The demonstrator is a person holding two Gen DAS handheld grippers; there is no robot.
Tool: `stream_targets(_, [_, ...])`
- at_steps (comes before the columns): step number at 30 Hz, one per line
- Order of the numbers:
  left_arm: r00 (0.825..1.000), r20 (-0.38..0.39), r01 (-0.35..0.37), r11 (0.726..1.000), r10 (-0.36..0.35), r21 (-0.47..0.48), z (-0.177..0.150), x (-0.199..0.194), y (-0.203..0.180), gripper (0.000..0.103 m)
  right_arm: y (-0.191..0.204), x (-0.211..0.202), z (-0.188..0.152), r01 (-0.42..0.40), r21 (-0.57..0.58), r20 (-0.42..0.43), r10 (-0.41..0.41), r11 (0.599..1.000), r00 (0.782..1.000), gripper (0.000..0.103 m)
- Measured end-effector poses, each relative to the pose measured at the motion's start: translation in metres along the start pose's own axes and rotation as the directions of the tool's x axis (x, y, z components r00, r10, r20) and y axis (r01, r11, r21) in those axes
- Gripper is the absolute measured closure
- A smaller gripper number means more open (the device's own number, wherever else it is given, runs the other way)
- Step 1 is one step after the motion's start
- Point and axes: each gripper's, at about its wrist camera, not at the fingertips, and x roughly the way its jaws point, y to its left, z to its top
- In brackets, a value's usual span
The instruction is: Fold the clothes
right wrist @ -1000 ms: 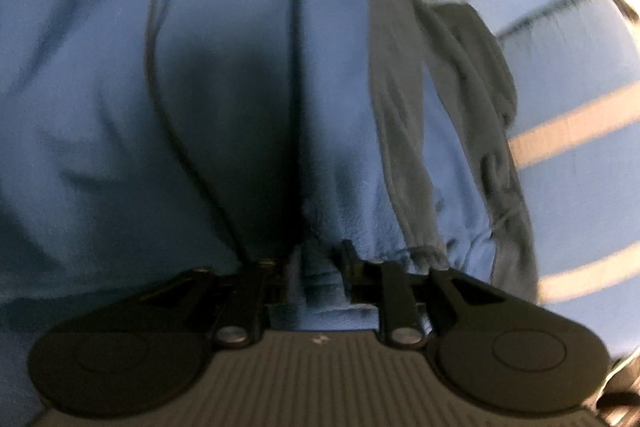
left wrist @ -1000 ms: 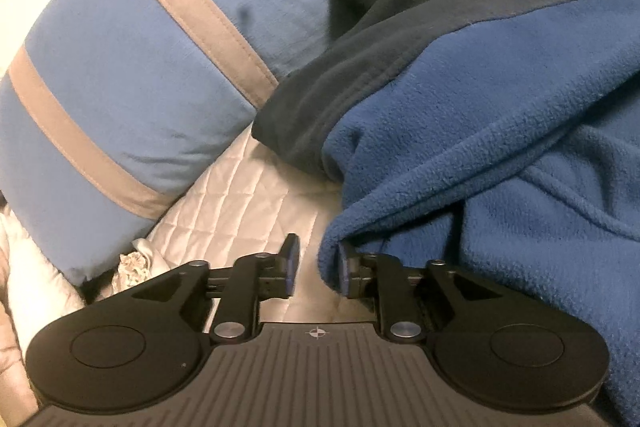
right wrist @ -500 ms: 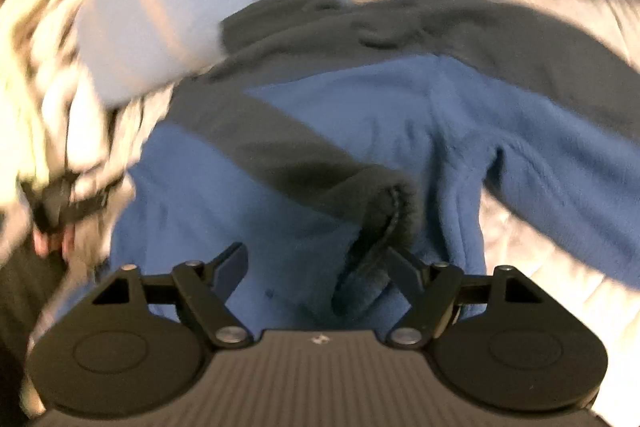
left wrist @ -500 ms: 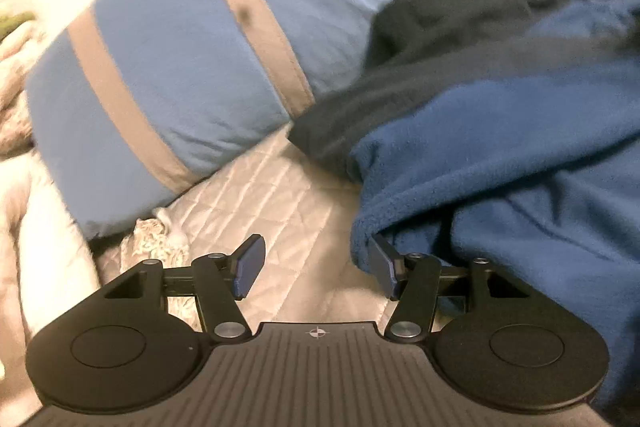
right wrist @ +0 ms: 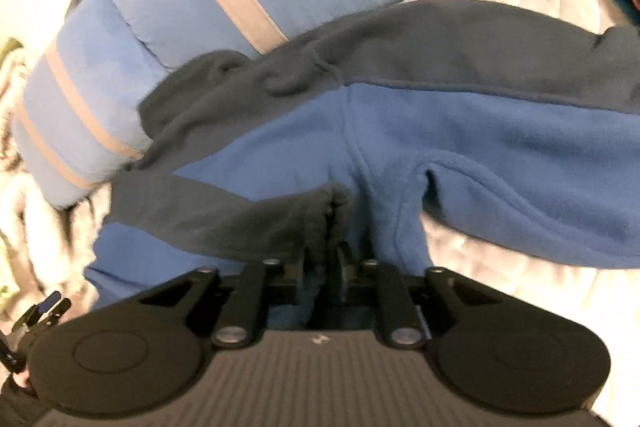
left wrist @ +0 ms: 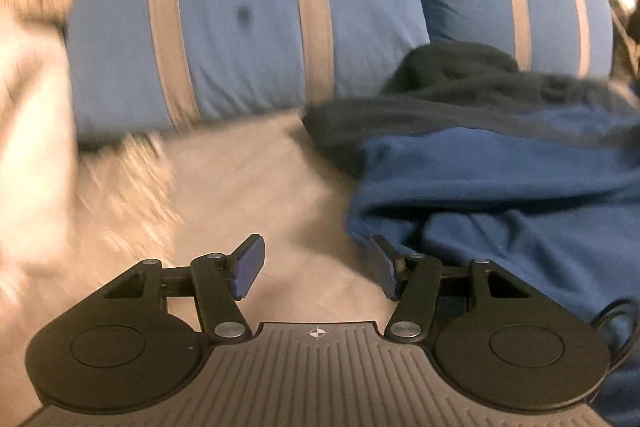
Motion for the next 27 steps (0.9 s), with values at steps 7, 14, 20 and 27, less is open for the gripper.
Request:
stream_targets(7, [0.989, -0.080, 0.097, 0.948, -0.126, -0.302, -0.008, 0.045, 0.013, 0.047, 0.025, -0.021, -0.020, -0.009, -0.090, -0.026, 0.007, 0.996, 1.000, 0.015])
stream_targets(14, [0.957, -0.199, 0.117, 0.909, -0.211, -0.400, 0.005, 0.068, 0.010, 0.093, 0.041, -0.060, -0.036, -0.072, -0.116, 0.008, 0.073, 0.991, 0.997, 0.005])
stream_targets(20, [0.978, -0.172, 0.068, 0.955, -0.122, -0.290, 0.026, 0.052, 0.007, 0.095, 0.042, -0.082, -0.046, -0.138, -0.077, -0.003, 0.138, 0.987, 0.990, 0.004])
stream_targets(27, [0.976, -0.190, 0.058, 0.964, -0.110, -0.260, 0.036, 0.045, 0.004, 0.090, 0.046, -0.108, -0.056, -0.120, -0.154, 0.034, 0.127, 0.981, 0.991, 0.002])
